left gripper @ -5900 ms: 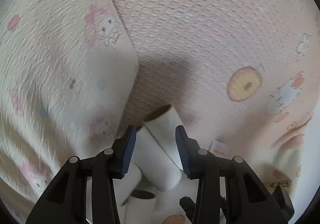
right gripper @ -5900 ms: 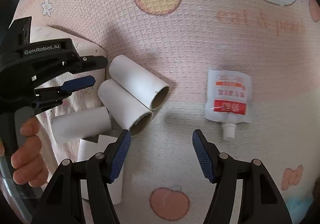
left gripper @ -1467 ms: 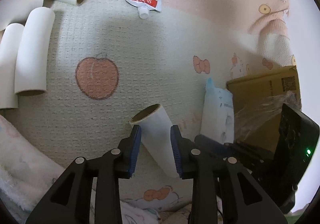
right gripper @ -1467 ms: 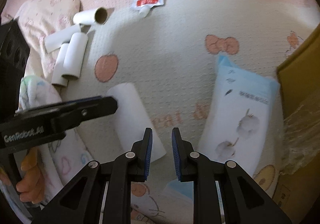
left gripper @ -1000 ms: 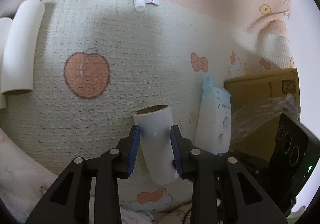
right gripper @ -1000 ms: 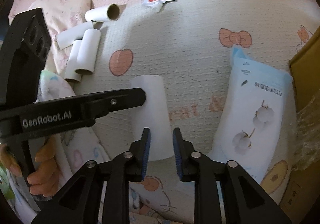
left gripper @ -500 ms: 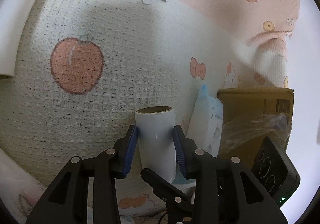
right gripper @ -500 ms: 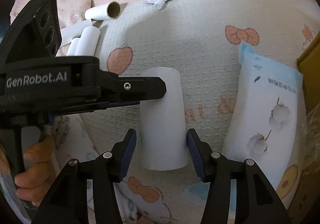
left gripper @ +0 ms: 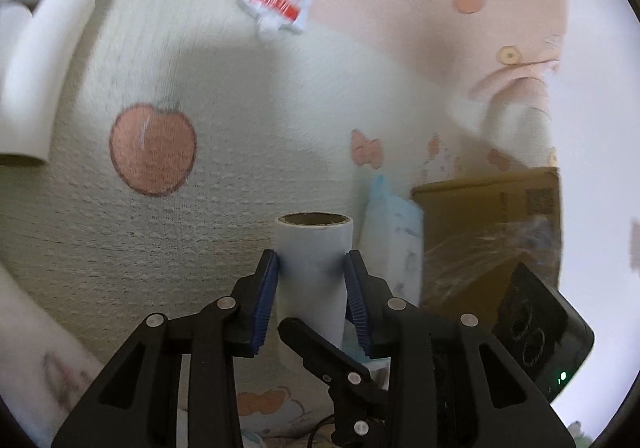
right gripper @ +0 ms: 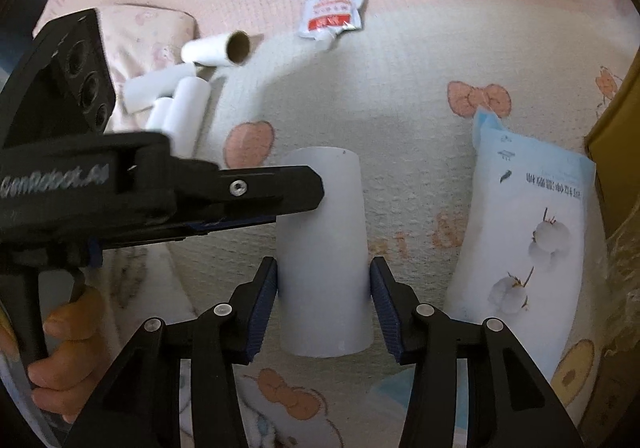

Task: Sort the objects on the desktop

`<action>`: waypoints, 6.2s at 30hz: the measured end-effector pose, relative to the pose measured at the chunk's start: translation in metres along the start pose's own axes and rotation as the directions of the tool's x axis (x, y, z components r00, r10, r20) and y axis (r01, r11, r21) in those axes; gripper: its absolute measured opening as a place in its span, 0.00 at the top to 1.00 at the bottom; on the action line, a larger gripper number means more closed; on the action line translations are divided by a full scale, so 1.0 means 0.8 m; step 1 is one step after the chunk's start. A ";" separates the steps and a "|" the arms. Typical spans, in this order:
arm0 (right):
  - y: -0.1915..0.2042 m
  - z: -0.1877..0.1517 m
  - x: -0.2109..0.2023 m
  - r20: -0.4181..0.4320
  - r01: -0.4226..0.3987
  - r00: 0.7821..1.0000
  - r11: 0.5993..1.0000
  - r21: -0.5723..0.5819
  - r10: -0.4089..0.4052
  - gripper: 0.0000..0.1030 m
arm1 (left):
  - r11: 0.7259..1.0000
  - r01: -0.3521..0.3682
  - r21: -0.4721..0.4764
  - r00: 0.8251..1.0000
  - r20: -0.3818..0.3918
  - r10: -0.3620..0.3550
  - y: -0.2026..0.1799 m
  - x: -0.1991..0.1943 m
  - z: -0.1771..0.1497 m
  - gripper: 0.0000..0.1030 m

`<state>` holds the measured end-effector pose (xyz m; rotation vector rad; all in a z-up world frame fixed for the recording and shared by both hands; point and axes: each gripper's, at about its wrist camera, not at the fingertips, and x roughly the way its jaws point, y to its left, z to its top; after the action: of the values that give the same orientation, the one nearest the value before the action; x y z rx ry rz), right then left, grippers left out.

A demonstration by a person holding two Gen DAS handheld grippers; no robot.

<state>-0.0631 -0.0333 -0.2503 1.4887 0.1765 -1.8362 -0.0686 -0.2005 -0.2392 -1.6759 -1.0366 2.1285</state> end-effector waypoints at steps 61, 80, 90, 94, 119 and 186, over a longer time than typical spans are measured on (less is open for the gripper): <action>-0.199 0.009 -0.338 0.400 0.238 0.873 0.959 0.151 -0.280 0.57 | 0.849 0.135 0.510 0.991 -0.060 -0.122 -0.450 0.048 -0.019 0.64; -0.306 0.068 -0.268 0.094 0.132 0.984 0.976 0.172 -0.149 0.57 | 0.941 0.046 0.335 0.973 -0.226 0.033 -0.432 0.164 0.026 0.68; -0.323 0.068 -0.226 -0.062 0.156 0.987 0.972 0.173 -0.148 0.57 | 0.948 0.022 0.319 0.952 -0.296 0.077 -0.417 0.201 0.019 0.70; -0.325 0.066 -0.225 -0.061 0.136 0.990 0.976 0.171 -0.128 0.57 | 0.936 -0.007 0.351 0.951 -0.287 0.115 -0.419 0.205 0.014 0.70; -0.308 0.043 -0.268 0.051 0.176 0.981 0.972 0.153 -0.185 0.57 | 0.915 -0.052 0.401 0.985 -0.128 0.112 -0.428 0.157 0.003 0.76; 0.072 0.100 -0.120 0.228 0.402 0.914 0.832 -0.381 -0.337 0.46 | 0.986 0.048 -0.158 0.828 0.558 0.049 0.057 -0.175 0.111 0.85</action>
<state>-0.0862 -0.0731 -0.1202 1.0527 0.7884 -2.0380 -0.0961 -0.3484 -0.1558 -1.1038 -1.3943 2.6791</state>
